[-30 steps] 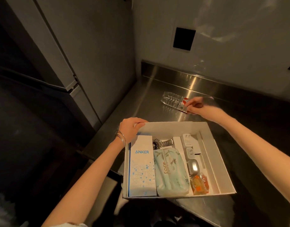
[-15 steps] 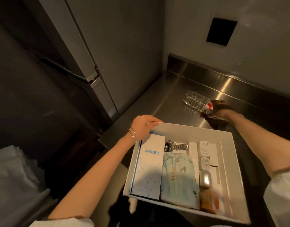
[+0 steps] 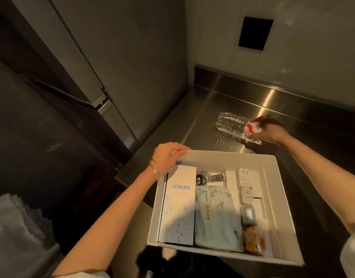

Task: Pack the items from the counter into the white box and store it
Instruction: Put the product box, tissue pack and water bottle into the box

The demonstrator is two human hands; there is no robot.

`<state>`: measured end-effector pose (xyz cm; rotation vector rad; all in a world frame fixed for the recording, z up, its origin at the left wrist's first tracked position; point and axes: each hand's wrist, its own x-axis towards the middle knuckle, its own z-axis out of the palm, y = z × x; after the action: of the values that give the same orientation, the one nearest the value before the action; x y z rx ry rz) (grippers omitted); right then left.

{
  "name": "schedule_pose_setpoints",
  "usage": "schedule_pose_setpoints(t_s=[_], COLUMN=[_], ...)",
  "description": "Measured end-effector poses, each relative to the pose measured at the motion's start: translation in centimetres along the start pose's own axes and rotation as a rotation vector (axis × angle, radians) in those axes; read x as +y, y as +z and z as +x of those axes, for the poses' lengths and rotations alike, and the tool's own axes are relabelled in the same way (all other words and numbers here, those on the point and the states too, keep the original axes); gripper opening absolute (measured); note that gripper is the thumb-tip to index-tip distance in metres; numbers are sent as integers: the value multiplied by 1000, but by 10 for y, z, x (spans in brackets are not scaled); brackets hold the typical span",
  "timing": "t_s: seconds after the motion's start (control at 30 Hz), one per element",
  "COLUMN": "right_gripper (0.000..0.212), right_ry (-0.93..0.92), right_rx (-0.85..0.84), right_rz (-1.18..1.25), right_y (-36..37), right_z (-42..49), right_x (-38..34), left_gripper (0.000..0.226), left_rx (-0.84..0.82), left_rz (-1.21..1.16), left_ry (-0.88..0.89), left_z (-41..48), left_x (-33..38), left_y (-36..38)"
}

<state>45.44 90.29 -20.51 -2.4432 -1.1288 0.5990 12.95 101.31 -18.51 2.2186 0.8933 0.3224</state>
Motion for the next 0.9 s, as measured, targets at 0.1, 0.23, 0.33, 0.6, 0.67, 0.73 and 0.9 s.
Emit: schedule_pose_setpoints(t_s=[0.1,0.23,0.33,0.6,0.67,0.73,0.9], right_gripper=[62,65,65,55,53,48,47], right_ry=[-83,-329,-557,-733,-786,-815,-809], right_rx=[47,39,-71,-352,-349,-400,-481], right_rz=[179,116,133,-511,-727,-829,-819], right_y=[-31,-79,-95,-76,-61,-45,-24], right_z=[-22,-69,-108,-171,-175,-177,-175], right_x=[-7,-37,-62,-90,-97,-101,-98], left_gripper=[26,25,24,26,26,25,25], left_rx=[-9,-14,-13,-8,-3,0,0], left_rz=[17,1,-16,-22,-33,-57,-62], left_ry=[-3,0,39,67,63,58,71], left_z=[2,2,2,2,2,2,2], left_x=[-3,-5,-5,-6,-7,-7,-9], left_y=[2,3,0,2,3,4,3])
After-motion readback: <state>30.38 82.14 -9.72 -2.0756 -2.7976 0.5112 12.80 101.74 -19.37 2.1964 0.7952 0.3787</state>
